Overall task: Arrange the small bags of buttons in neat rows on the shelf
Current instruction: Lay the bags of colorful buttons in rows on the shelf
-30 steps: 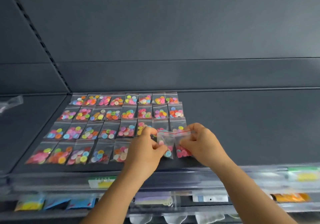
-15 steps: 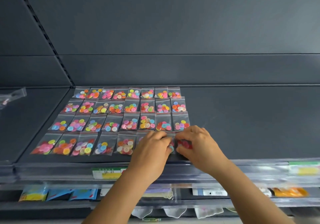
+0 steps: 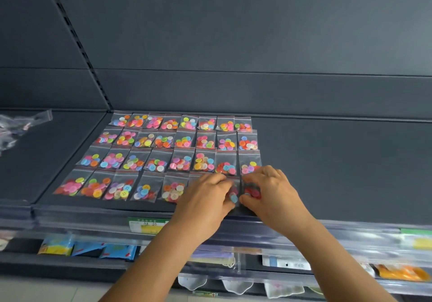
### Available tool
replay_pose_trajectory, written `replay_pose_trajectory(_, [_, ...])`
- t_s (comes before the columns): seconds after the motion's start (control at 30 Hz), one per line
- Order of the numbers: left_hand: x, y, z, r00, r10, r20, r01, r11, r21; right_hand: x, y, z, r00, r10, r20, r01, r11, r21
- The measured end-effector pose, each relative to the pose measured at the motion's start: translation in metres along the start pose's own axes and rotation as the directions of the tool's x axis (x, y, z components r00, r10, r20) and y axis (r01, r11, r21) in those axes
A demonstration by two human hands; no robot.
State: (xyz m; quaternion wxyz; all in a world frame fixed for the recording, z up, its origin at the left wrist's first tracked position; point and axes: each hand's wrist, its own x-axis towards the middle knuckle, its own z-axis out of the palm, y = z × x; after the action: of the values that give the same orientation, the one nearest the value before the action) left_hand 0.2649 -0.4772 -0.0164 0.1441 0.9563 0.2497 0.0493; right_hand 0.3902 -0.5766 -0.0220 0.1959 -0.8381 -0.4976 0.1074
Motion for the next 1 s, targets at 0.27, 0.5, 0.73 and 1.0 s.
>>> replay_pose_trajectory(0.27, [-0.012, -0.028, -0.015, 0.984, -0.129, -0.120, 0.134, 0.990, 0.034, 0.018, -0.025, 0.002, 0.985, -0.168, -0.050, 0.168, 0.986, -0.014])
replay_pose_trajectory(0.5, [-0.033, -0.080, -0.040, 0.936, -0.292, -0.195, 0.301, 0.954, 0.014, 0.050, -0.084, 0.015, 0.949, -0.316, 0.012, 0.316, 0.947, -0.056])
replay_pose_trajectory(0.73, [-0.063, -0.175, -0.074, 0.897, -0.358, -0.260, 0.369, 0.929, -0.006, 0.093, -0.176, 0.054, 0.920, -0.389, 0.040, 0.391, 0.919, -0.052])
replay_pose_trajectory(1.0, [-0.099, -0.302, -0.115, 0.897, -0.357, -0.259, 0.370, 0.929, 0.000, 0.137, -0.296, 0.117, 0.924, -0.378, 0.060, 0.380, 0.925, -0.013])
